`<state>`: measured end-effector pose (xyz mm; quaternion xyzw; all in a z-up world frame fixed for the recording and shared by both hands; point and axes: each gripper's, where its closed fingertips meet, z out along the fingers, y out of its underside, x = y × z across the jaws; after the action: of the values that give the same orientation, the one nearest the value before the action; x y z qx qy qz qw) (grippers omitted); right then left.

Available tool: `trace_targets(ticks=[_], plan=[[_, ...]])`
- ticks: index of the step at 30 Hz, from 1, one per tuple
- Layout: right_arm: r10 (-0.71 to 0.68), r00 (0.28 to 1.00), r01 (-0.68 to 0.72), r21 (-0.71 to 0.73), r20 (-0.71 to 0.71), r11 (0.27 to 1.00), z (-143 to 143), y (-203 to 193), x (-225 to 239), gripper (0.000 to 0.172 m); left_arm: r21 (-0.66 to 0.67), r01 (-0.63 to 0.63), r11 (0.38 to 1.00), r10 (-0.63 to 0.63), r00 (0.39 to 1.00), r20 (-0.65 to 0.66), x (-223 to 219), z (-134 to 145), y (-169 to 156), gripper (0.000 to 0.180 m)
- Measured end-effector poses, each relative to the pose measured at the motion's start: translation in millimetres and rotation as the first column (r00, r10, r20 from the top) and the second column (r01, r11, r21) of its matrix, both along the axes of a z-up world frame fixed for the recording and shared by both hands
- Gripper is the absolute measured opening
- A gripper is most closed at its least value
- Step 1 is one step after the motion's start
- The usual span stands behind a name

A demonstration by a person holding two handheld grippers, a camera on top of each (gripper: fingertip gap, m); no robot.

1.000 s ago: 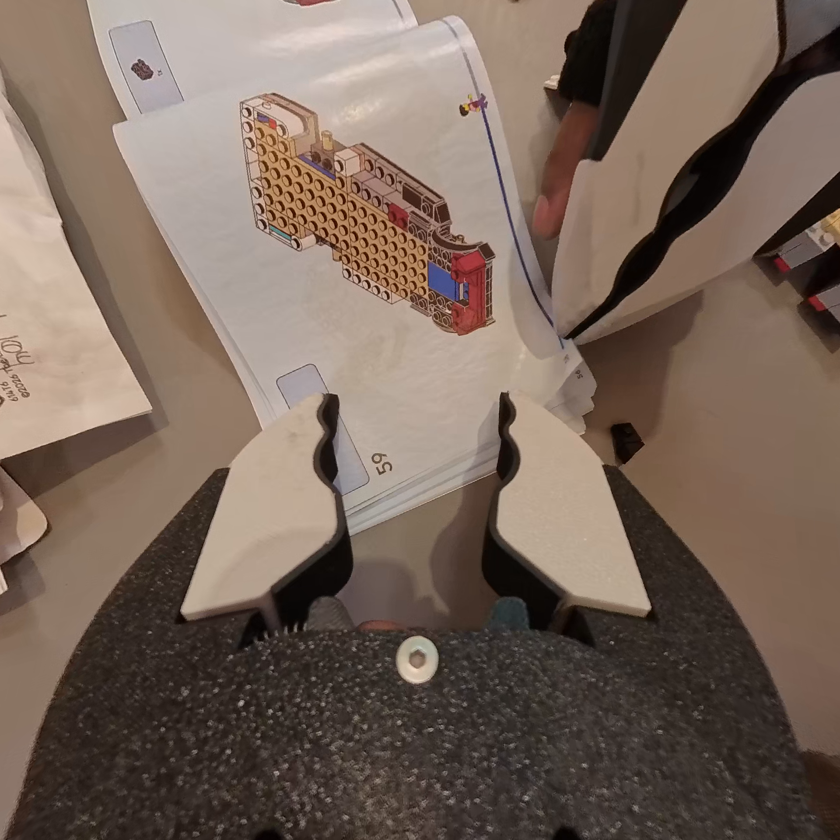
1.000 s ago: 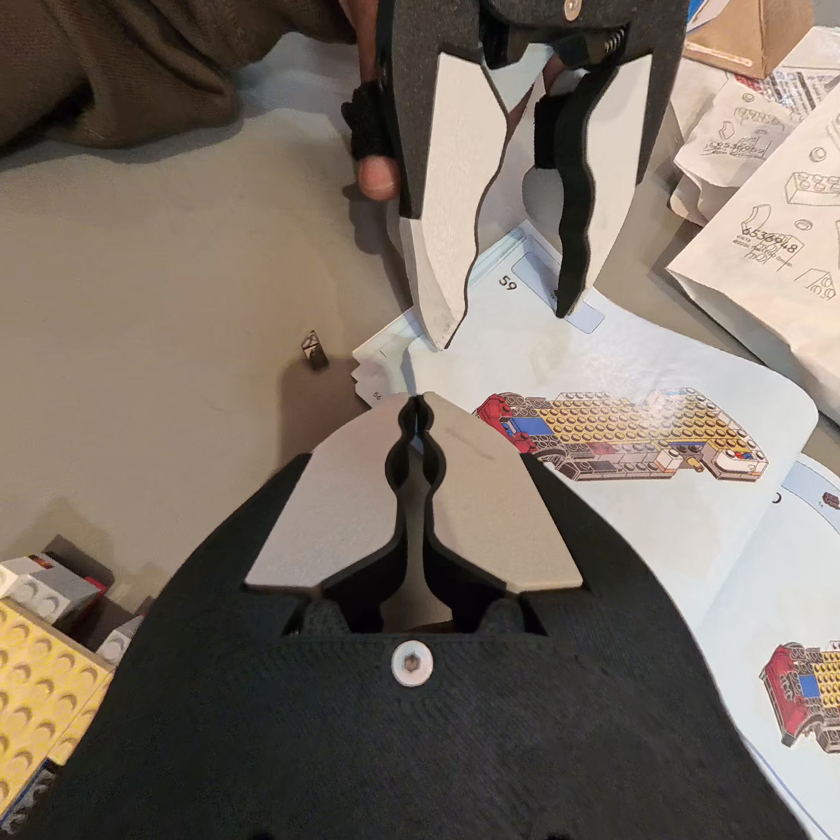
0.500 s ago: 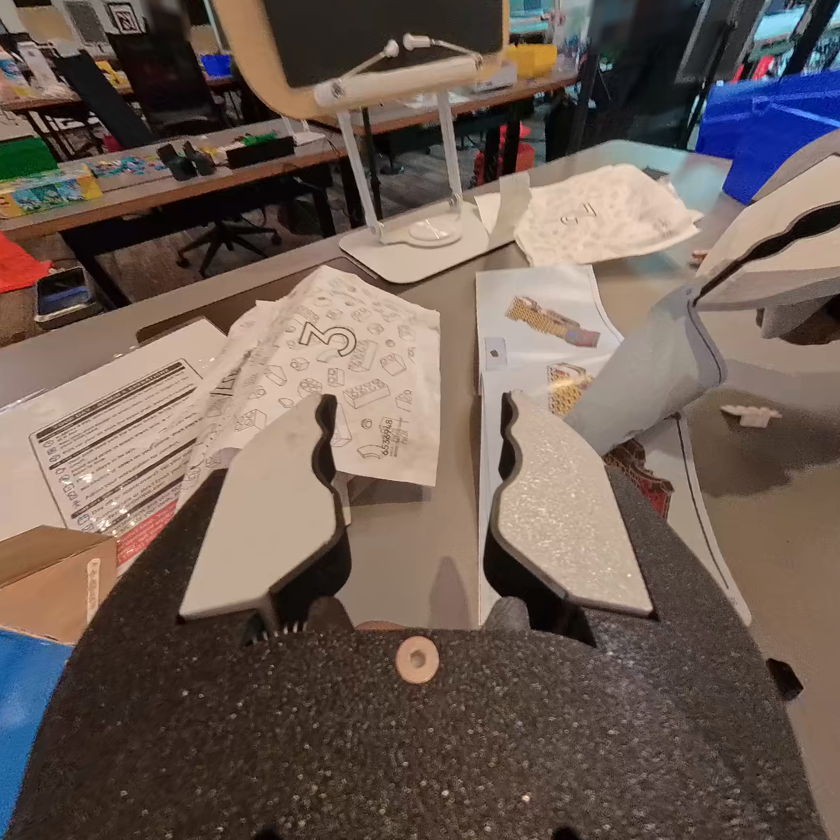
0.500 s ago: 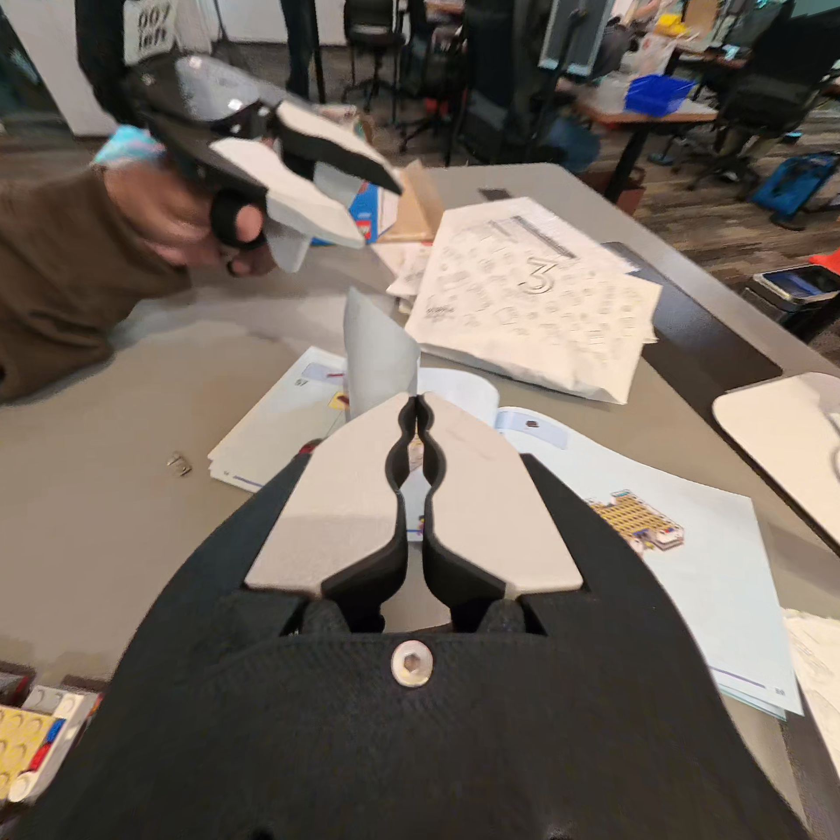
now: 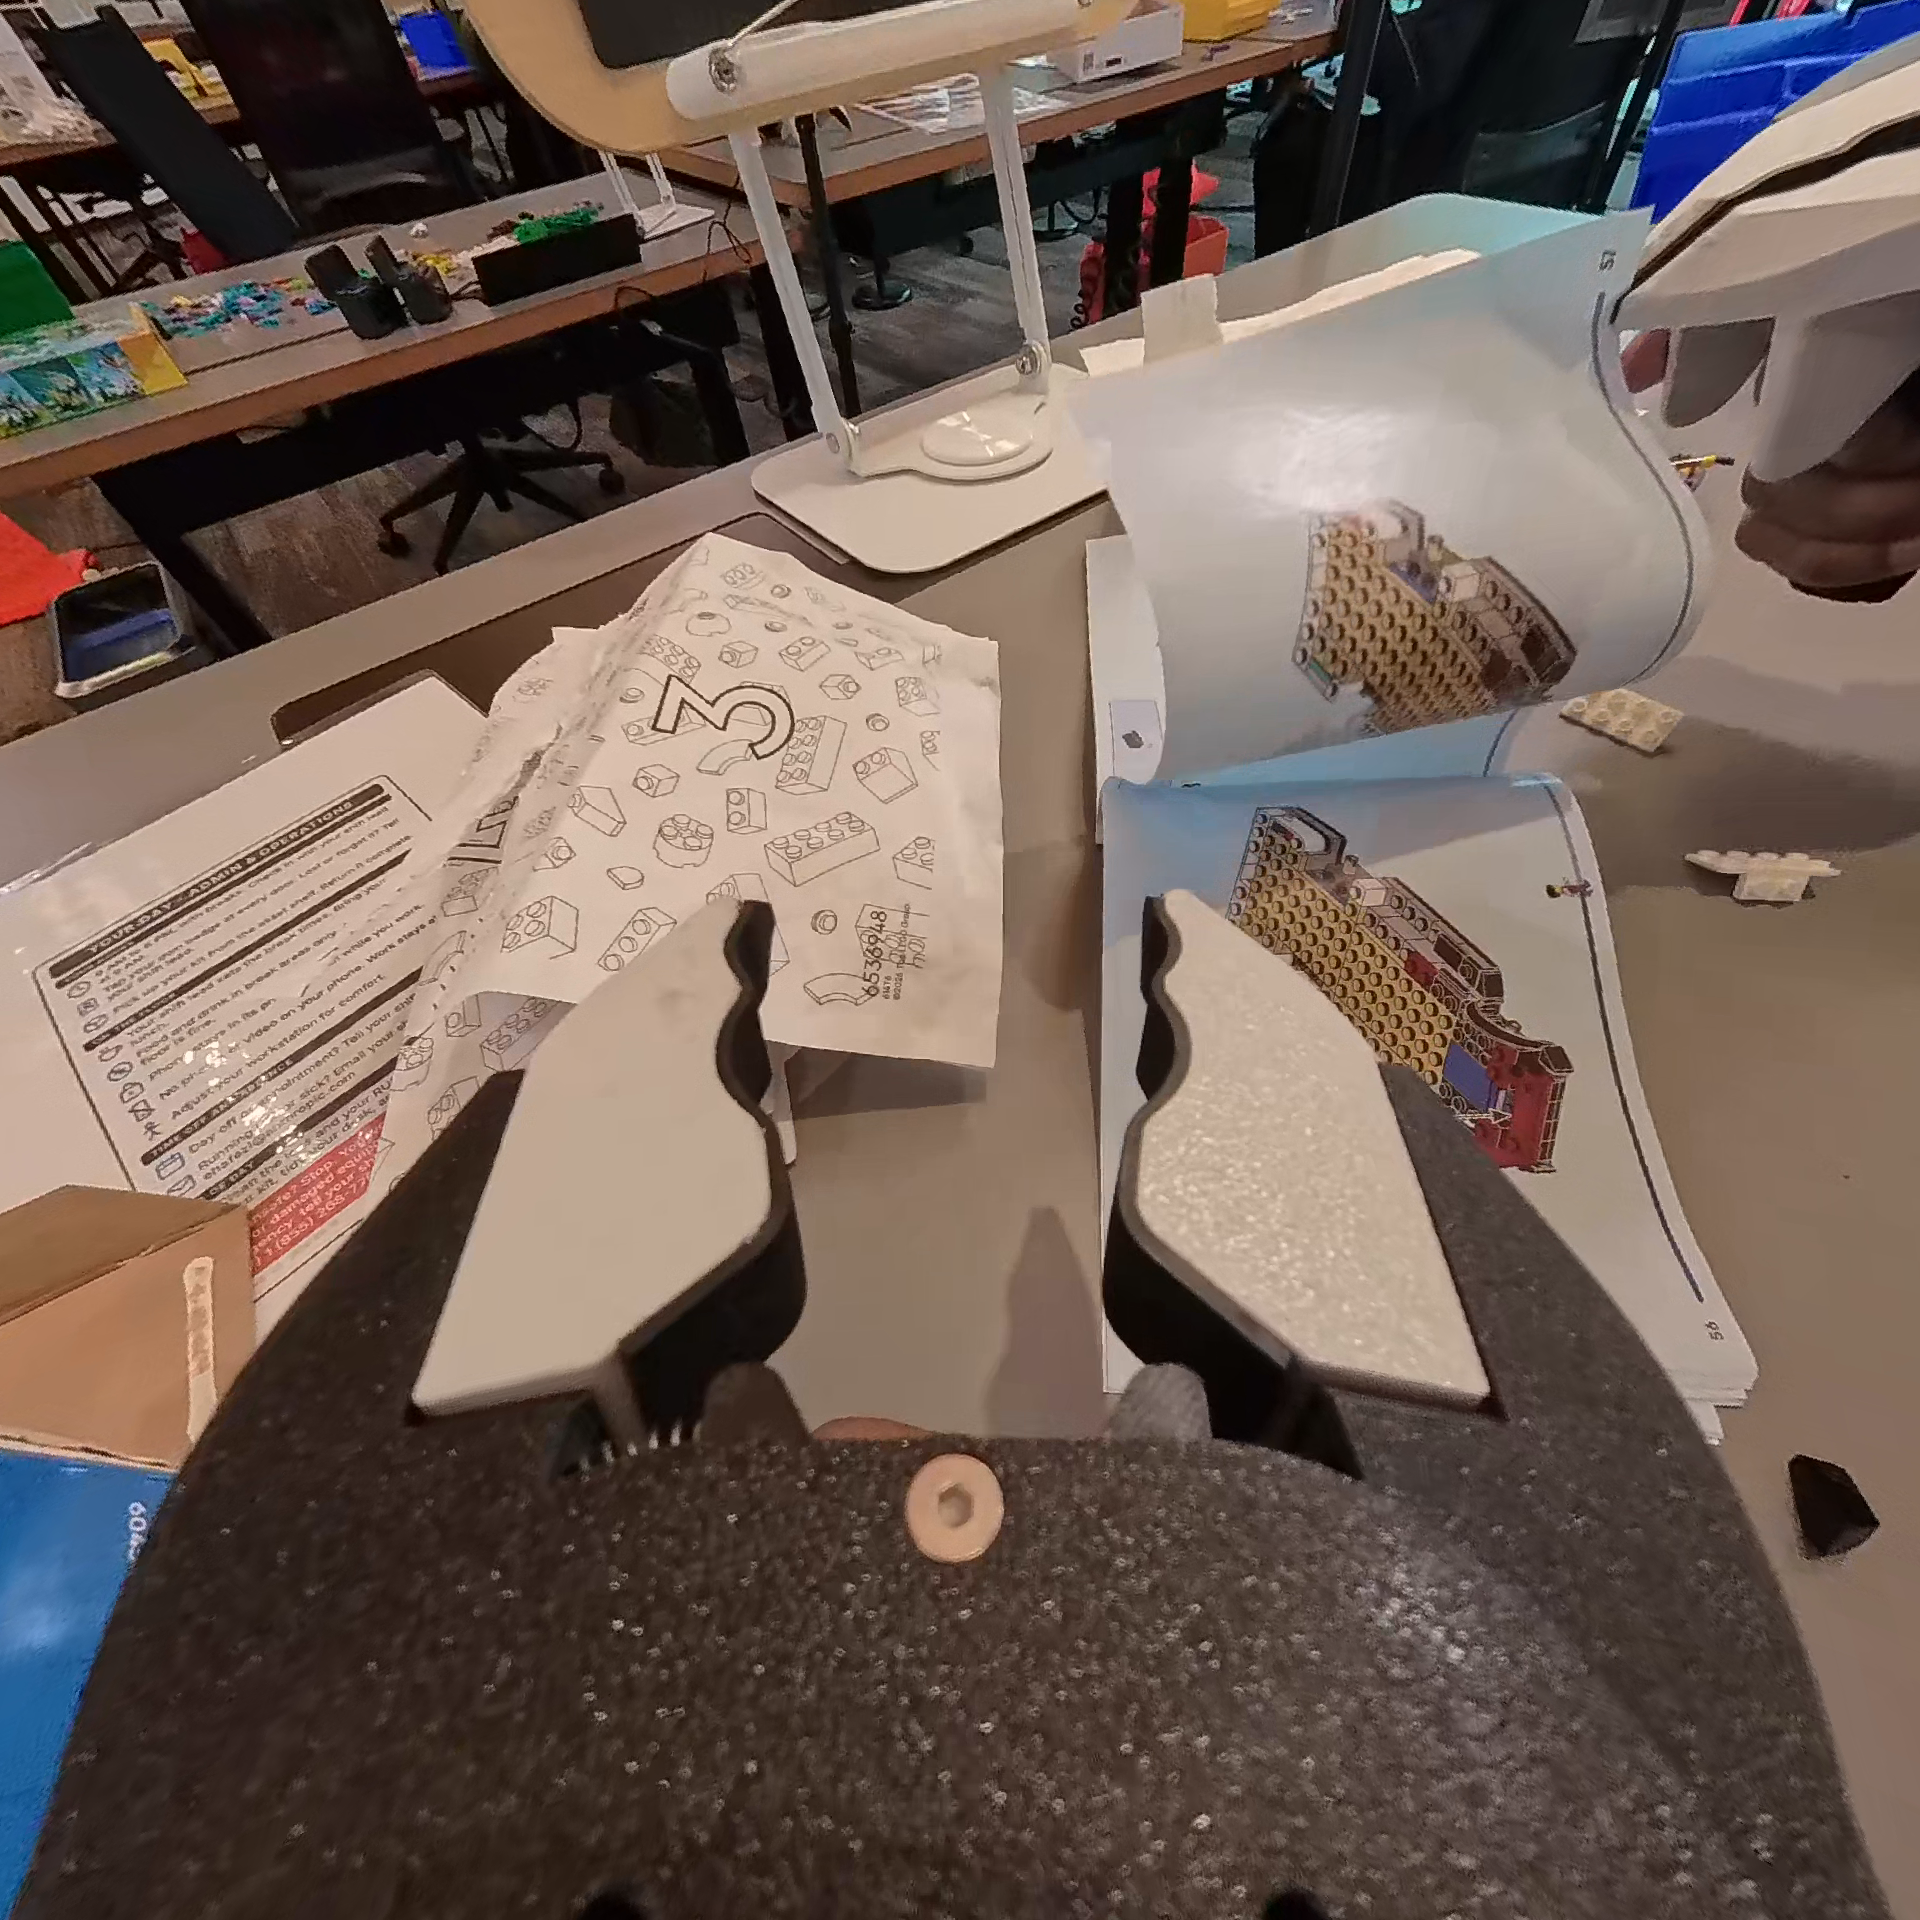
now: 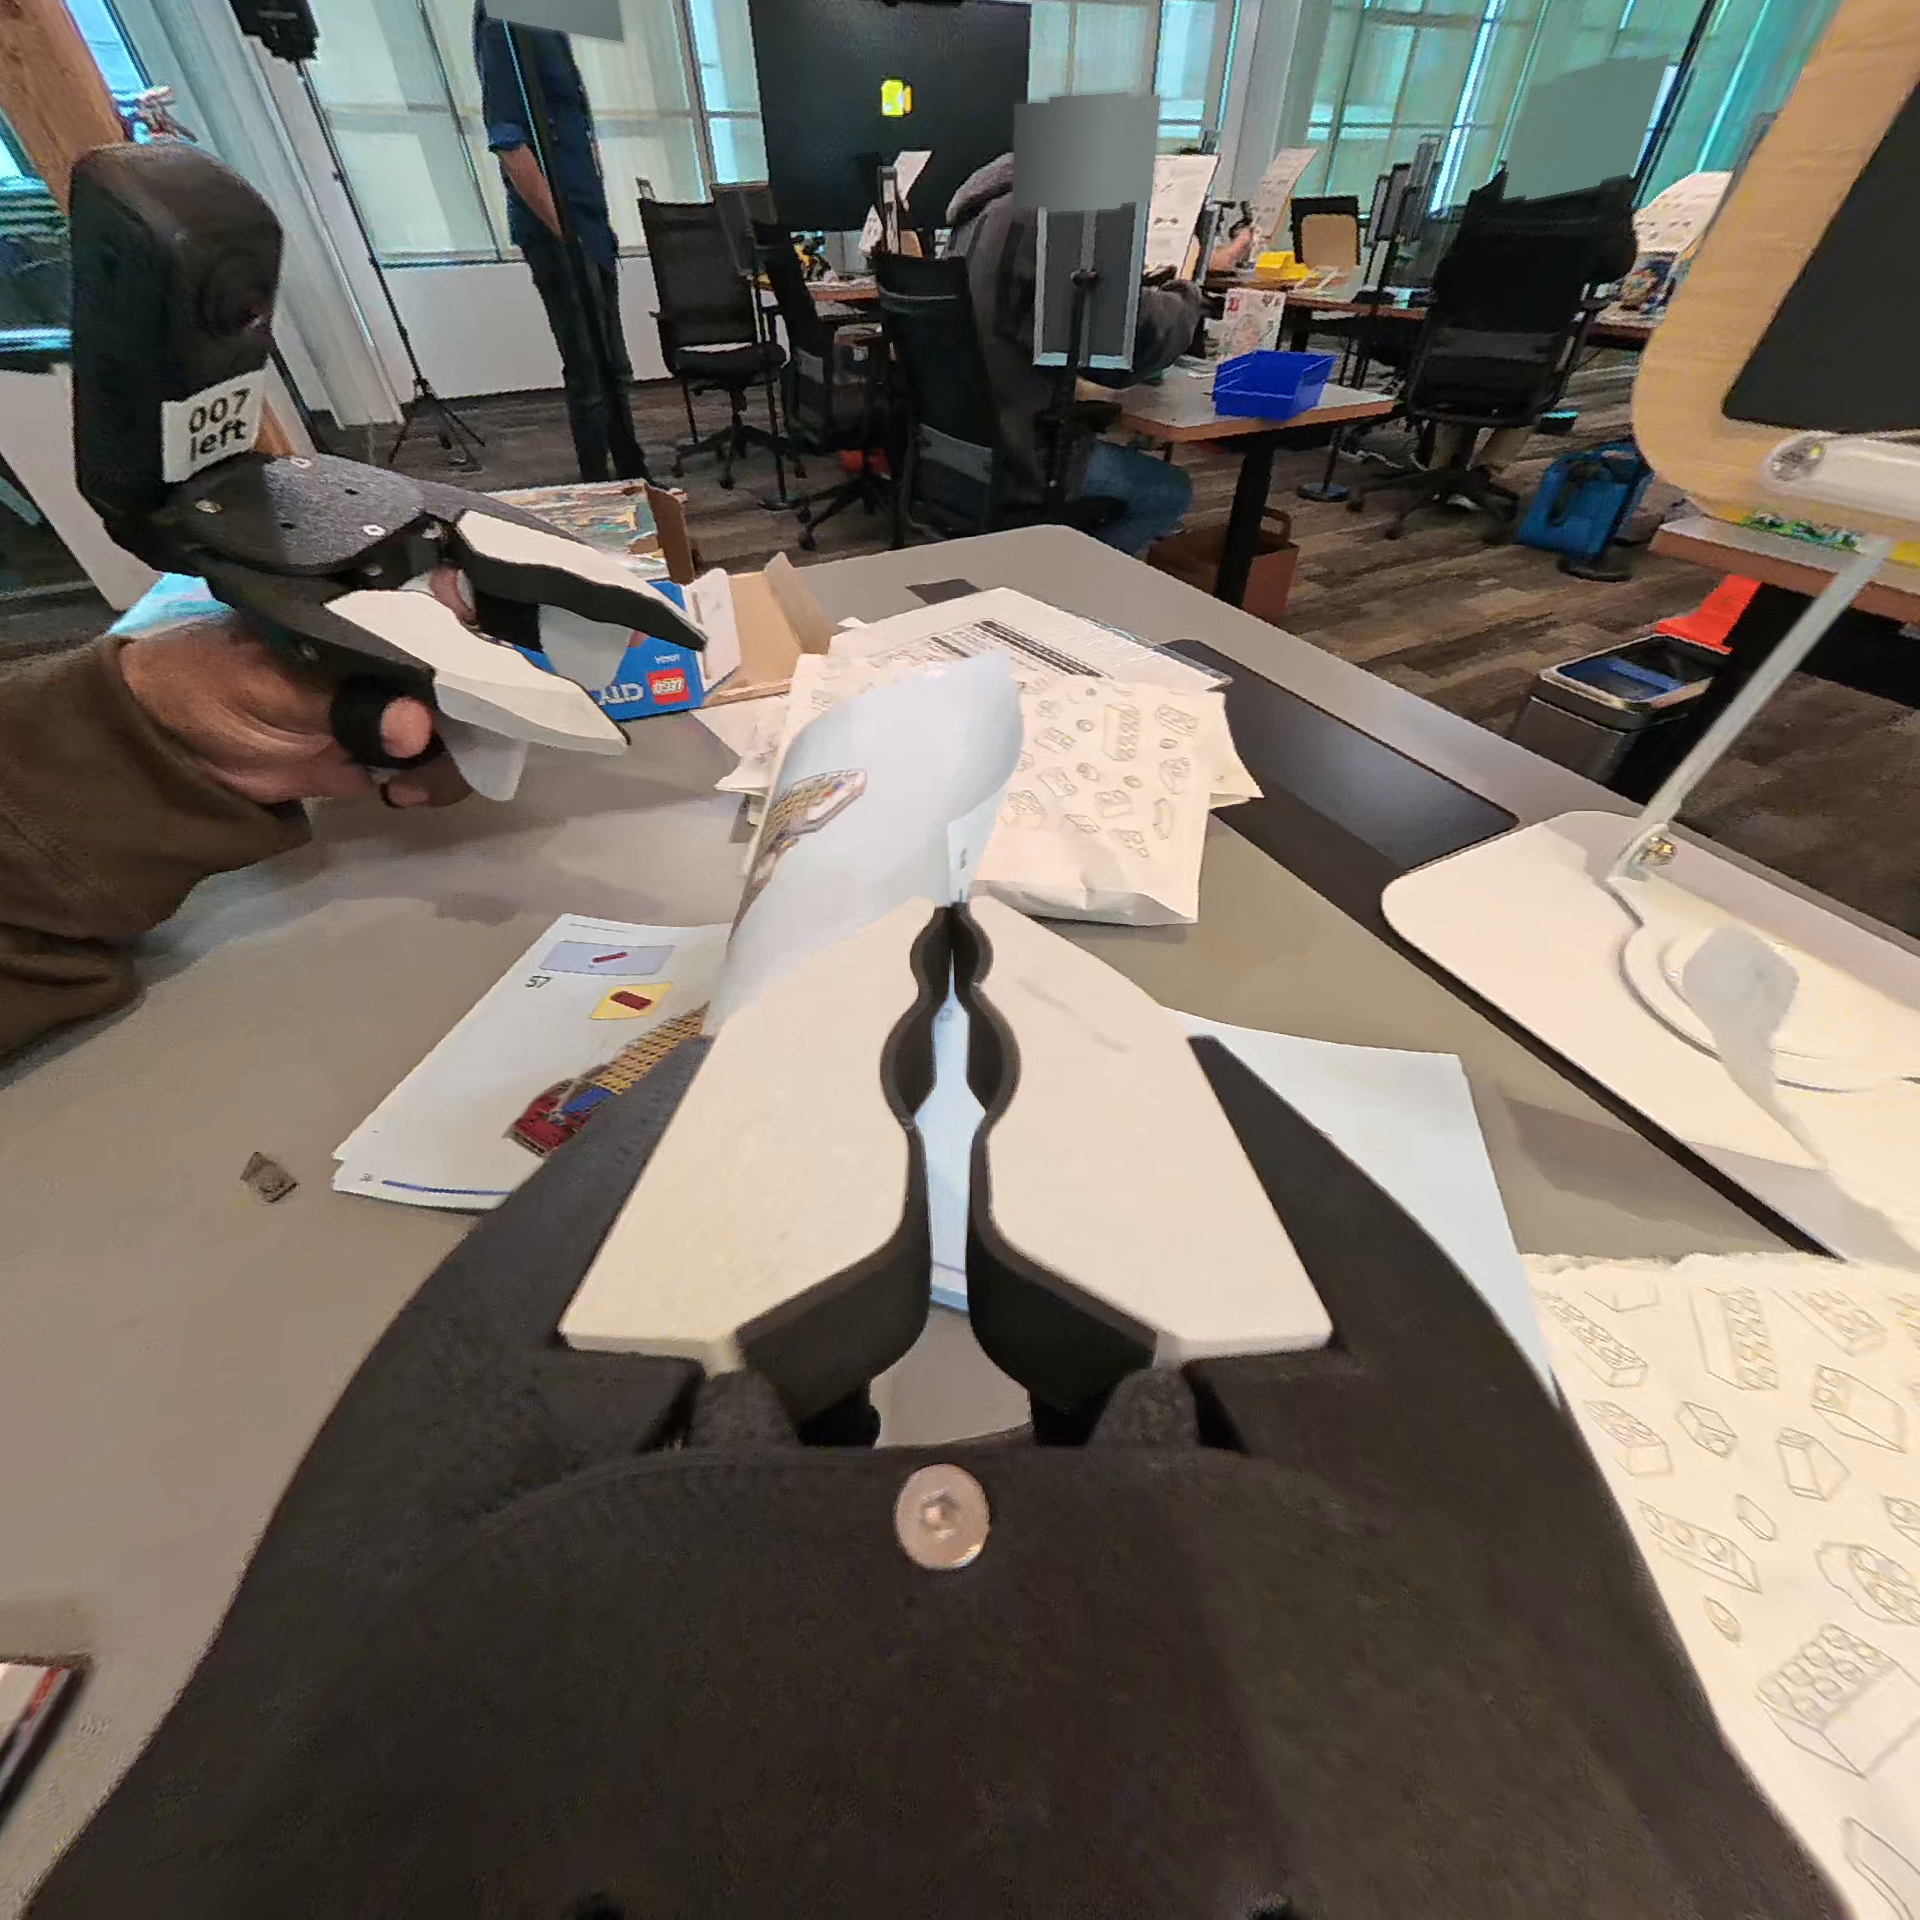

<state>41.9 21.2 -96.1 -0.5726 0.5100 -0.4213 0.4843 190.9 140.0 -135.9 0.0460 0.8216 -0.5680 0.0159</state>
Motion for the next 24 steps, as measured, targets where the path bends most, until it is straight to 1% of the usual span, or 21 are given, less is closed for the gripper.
trace_targets(ticks=[6, 19, 24], plan=[[-0.020, 1.000, 0.020, 0.006, 0.002, 1.000, -6.4, -12.9, -3.9, 0.000, 0.018, 0.000, 1.000, -0.001, 1.000, 0.013, -0.4, -4.6, -1.2, 0.069], [-0.022, 1.000, 0.022, -0.002, 0.018, 1.000, -7.8, -31.3, -8.8, 0.000, 0.043, 0.008, 0.999, -0.009, 1.000, 0.023, -2.2, -10.1, -2.2, 0.069], [-0.022, 1.000, 0.022, -0.029, -0.011, 0.999, -11.4, -37.2, -8.6, 0.000, 0.051, 0.012, 0.999, -0.013, 0.999, 0.029, -3.2, -11.7, -2.3, 0.069]])
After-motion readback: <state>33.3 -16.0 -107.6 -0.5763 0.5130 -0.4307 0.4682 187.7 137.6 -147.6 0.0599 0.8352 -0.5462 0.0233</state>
